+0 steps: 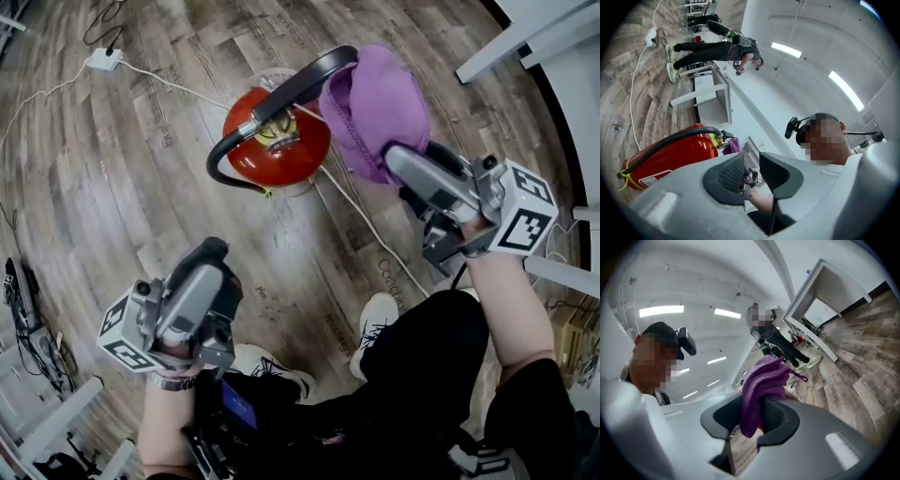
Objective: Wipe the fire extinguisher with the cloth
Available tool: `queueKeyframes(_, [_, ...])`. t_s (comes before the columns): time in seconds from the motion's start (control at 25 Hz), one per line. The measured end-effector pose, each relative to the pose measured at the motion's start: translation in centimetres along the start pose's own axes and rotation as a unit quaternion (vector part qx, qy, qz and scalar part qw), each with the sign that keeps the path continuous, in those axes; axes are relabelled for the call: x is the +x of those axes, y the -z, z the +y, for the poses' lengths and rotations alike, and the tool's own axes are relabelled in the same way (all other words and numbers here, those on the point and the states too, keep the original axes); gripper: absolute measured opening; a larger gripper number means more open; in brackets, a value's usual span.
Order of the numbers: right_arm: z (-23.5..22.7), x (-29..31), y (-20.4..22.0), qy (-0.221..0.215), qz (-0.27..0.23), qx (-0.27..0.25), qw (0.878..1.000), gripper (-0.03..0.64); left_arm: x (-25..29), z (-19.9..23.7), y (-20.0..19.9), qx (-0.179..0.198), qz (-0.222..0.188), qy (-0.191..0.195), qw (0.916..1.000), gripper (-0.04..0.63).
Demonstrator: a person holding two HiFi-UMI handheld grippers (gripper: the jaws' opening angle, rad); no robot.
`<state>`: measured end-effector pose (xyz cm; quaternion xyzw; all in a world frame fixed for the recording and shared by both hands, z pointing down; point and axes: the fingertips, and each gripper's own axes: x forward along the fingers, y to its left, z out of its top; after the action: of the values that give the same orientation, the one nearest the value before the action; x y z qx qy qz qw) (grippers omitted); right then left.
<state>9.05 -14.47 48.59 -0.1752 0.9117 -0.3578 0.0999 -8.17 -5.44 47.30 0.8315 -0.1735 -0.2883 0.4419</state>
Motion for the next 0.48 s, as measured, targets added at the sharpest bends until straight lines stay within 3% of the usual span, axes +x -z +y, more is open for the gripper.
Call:
queueKeyframes(0.16, [-2.0,2.0,2.0,-0.002,0.019,0.028,0.999,0.097,-0.1,-0.7,0.2,0.003,0.009,0.007,0.9999,0.088])
queueKeyframes(0.48, [-7.3,2.5,7.8,-0.003,0.040,0.087,0.995,0.094,-2.4,0.4,-0.2,0.019,0.011,-0.031,0.9993,0.087])
